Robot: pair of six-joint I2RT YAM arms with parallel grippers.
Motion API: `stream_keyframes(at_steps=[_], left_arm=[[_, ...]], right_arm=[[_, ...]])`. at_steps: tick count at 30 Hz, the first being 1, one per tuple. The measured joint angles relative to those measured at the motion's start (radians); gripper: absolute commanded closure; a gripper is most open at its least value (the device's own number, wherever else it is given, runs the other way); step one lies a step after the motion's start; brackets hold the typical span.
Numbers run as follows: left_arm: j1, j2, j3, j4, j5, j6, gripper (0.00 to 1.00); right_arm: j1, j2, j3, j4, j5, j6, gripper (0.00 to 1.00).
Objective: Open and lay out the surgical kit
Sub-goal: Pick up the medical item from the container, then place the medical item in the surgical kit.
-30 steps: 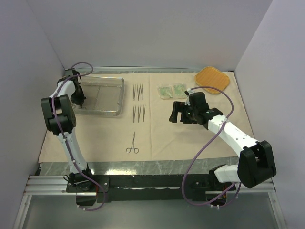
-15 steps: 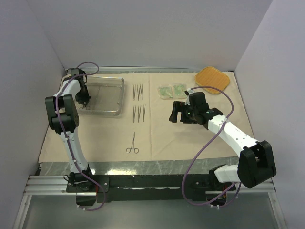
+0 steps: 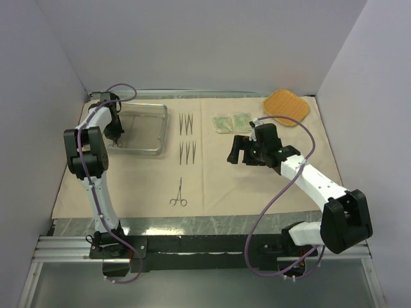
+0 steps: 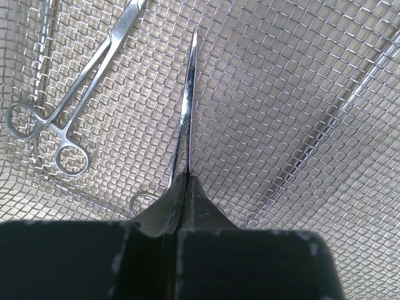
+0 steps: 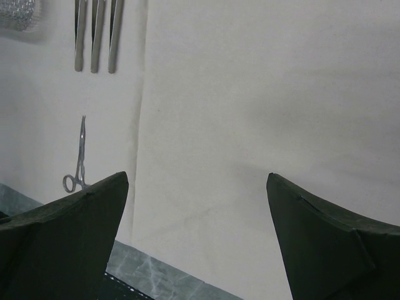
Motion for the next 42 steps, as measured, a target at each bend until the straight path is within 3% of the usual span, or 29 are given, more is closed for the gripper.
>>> stream_keyframes(at_steps=[10,18,24,31,42], left_arm=[[-0.027,-0.039,0.042,-0.049,-0.018,-0.002,0.99],[-0.133,-0.226,0.121,-0.074,-0.048,-0.026,0.99],[-0.294,-0.327,0.128,-0.133,-0.126,-0.129,0.99],[-0.577,-0.409,0.012,-0.234,-0.208,-0.368,0.99],[-0.964,-0.38,-0.079,-0.386,-0.237,-0.725,0.99]], right_arm=[[0.0,-0.045,-0.005,0.003,0.005,0.004,0.0],[0.0,-0.1,-0.005,-0.005,0.023,0.004,0.0],[0.0,-0.148,-0.005,-0.022,0.042,-0.001,0.0],[0.0,-0.212,-0.008,-0.037,0.071,0.0,0.0],[0.0,-0.33,-0.116,-0.069,0.183,0.042,0.0]])
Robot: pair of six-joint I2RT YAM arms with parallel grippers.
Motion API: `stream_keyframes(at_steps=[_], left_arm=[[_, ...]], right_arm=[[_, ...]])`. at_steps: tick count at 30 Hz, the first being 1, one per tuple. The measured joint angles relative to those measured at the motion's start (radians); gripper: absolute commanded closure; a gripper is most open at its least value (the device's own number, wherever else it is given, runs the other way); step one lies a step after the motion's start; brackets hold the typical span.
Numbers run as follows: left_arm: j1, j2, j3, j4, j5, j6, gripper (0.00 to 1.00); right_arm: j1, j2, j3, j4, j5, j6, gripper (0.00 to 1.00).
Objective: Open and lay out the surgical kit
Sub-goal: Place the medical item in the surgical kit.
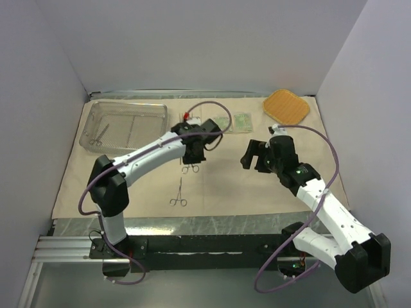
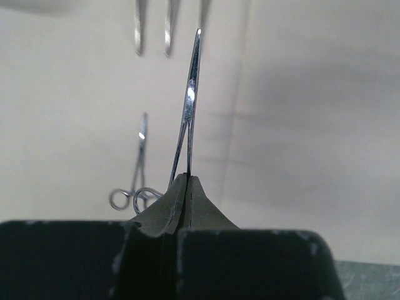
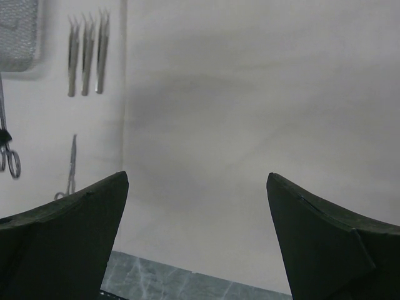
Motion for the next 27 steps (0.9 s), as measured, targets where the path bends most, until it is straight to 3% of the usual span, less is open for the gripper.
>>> stream_keyframes(at_steps=[8,20,27], left_arm=[[-0.162,0.143,-0.022,-0.008,0.039,-0.078,0.99],[-0.169,0.176,-0.142,0.013,0.036,-0.171,0.99],[-0.169,0.216,-0.139,0.012,0.035,-0.209,0.99]], right_arm=[[-0.008,-0.068,-0.046,-0.043,0.153,0.041,0.0],[-0.02,-0.128,-0.077,-0.076,0.194,0.039,0.0],[-0.021,-0.124,-0.077,-0.076,0.191,0.027,0.0]])
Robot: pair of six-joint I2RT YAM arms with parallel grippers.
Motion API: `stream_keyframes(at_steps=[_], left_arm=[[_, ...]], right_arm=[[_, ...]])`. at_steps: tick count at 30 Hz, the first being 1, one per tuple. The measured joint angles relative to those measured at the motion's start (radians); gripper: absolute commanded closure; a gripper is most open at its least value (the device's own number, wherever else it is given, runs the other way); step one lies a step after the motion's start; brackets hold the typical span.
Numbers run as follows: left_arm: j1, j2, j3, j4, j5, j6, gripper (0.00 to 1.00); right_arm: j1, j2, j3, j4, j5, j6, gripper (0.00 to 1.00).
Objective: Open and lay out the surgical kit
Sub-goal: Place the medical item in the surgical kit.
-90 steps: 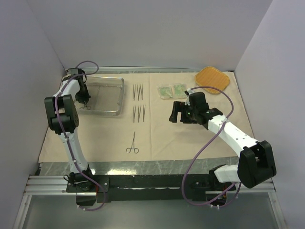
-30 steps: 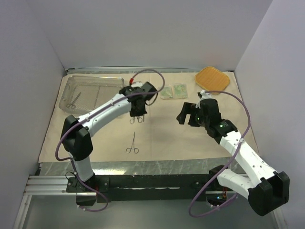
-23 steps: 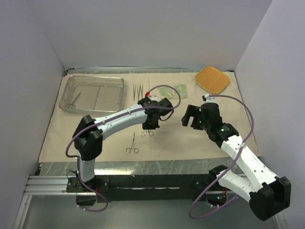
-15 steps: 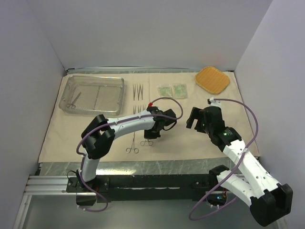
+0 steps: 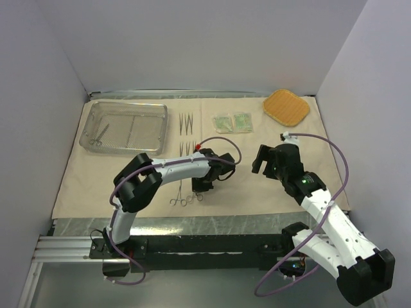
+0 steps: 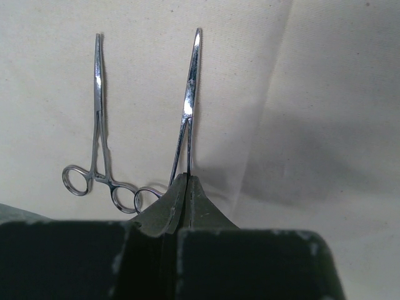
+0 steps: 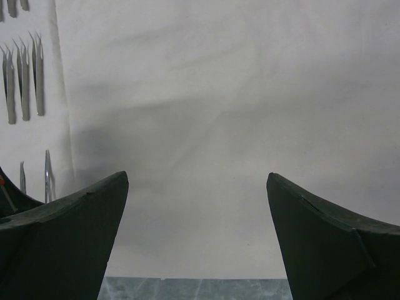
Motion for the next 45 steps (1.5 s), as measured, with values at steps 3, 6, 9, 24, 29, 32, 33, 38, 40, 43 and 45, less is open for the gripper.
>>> stream_keyframes(at_steps=[3,6,9,24,29,32,33,38,40,43,45], left_arm=[[0.0,0.007,0.0,0.001,0.011,-0.017,0.99],[-0.002,0.007,0.0,0.002,0.023,-0.037,0.99],[-0.006,0.008,0.0,0.001,0.031,-0.052,0.99],[-0.018,0.034,0.006,-0.016,0.047,-0.076,0.84],[-0.018,0.042,0.011,-0.021,0.048,-0.062,0.7],[-0.018,0.041,0.011,-0.027,0.047,-0.054,0.68],[-0.018,0.041,0.011,-0.027,0.047,-0.05,0.68],[-0.023,0.04,0.025,-0.034,0.048,-0.041,0.67],[-0.029,0.04,0.044,-0.037,0.048,-0.036,0.66],[-0.052,0.04,0.087,-0.04,0.047,-0.032,0.6],[-0.063,0.04,0.108,-0.042,0.047,-0.029,0.58]], right_arm=[[-0.001,0.007,0.0,0.0,-0.002,-0.006,0.0],[-0.001,0.018,0.0,0.0,-0.005,-0.014,0.0],[-0.001,0.022,0.0,0.0,-0.009,-0.021,0.0],[-0.001,0.024,0.0,0.005,-0.039,-0.044,0.0],[-0.001,0.024,0.0,0.01,-0.039,-0.044,0.0],[-0.003,0.024,0.0,0.011,-0.04,-0.045,0.0],[-0.005,0.024,0.0,0.013,-0.043,-0.045,0.0],[-0.005,0.024,0.0,0.023,-0.058,-0.046,0.0],[-0.005,0.024,0.0,0.026,-0.062,-0.046,0.0],[-0.005,0.024,0.0,0.031,-0.065,-0.046,0.0],[-0.005,0.024,0.0,0.031,-0.065,-0.047,0.0]])
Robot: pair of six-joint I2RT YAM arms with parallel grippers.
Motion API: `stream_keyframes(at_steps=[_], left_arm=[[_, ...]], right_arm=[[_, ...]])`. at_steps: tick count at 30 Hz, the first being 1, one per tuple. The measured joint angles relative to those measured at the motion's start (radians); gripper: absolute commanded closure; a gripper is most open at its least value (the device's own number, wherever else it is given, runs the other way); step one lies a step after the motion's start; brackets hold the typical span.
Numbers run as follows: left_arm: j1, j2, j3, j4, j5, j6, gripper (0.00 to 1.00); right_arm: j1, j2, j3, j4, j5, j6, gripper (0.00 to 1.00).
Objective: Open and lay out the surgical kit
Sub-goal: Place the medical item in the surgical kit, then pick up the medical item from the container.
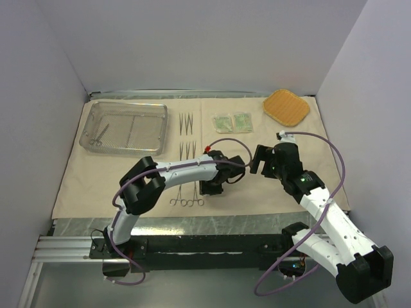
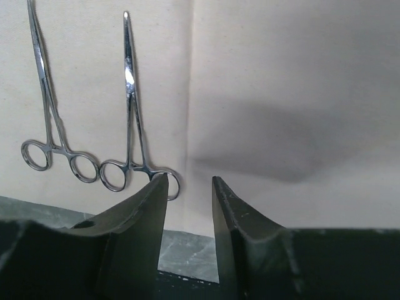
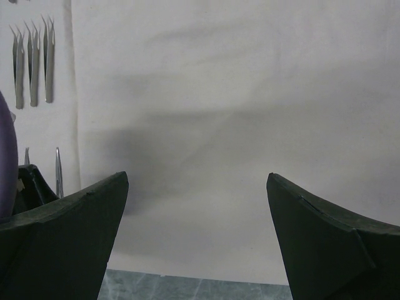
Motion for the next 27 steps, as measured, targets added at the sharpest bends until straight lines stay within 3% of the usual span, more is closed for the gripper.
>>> stream_keyframes(at_steps=[5,8,12,18,23,27], left_arm=[[-0.009,-0.037,0.009,-0.004,-0.016,0.02,0.33],[0.006,-0.103,0.008,0.002,-0.042,0.04,0.24],[0.081,-0.23,-0.009,0.051,-0.056,0.102,0.22],[0.352,-0.393,-0.122,0.21,-0.018,0.251,0.24],[0.568,-0.406,-0.158,0.275,-0.014,0.406,0.24],[0.762,-0.375,-0.101,0.294,-0.015,0.555,0.23]], right_arm=[[0.0,-0.012,0.0,0.0,0.001,-0.001,0.0],[0.0,-0.034,0.001,0.0,0.0,0.0,0.0],[0.0,-0.058,0.005,0.005,-0.02,-0.001,0.0],[-0.001,-0.062,0.013,0.031,-0.064,-0.005,0.0],[-0.001,-0.063,0.013,0.068,-0.092,-0.013,0.0],[-0.001,-0.064,0.011,0.084,-0.112,-0.016,0.0]])
